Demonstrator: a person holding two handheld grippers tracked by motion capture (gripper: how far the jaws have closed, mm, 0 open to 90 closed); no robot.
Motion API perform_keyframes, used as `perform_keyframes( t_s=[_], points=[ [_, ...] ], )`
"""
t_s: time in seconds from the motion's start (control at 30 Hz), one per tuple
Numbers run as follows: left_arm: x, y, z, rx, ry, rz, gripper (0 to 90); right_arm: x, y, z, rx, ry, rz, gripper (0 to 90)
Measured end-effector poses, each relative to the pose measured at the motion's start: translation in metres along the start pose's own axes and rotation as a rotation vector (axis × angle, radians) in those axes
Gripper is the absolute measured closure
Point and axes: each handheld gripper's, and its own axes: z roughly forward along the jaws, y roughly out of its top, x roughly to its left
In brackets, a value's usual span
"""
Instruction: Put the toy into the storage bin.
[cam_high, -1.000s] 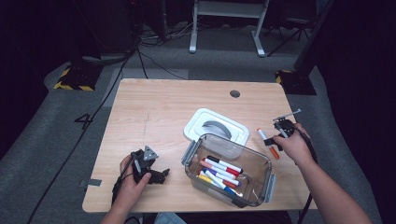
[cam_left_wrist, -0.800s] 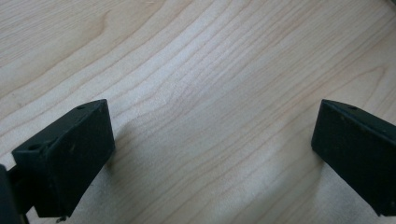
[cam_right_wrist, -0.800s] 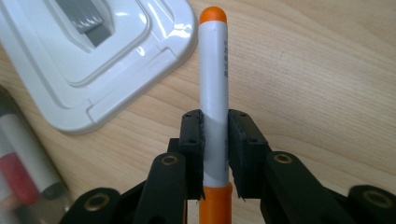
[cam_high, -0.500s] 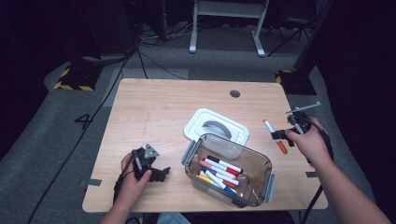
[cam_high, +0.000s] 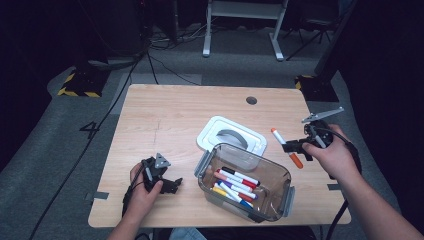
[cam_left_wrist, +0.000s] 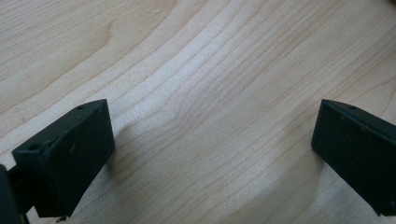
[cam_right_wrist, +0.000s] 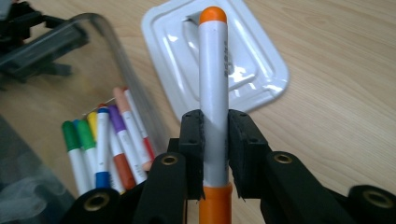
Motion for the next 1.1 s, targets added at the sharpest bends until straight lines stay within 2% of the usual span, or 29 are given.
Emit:
perform_keyframes(
  t_s=[0.33,0.57,0.87,1.1],
  points=[
    [0.001,0.001,0.001,-0.001,-0.001,0.006,0.0,0.054,0.006,0.007,0.04,0.098,-0.127,76.9],
    [0.001,0.001,0.001,-0.001,-0.001,0.006,0.0,0.084,0.007,0.02,0.092,0.157,-0.186,76.9],
    [0.001,0.001,0.0,-0.002,0.002,0.007,0.0,0.109,0.002,0.052,0.191,0.215,-0.237,77.0],
    [0.001,0.001,0.0,-0.002,0.003,0.008,0.0,0.12,-0.003,0.081,0.276,0.245,-0.262,76.9]
  ],
)
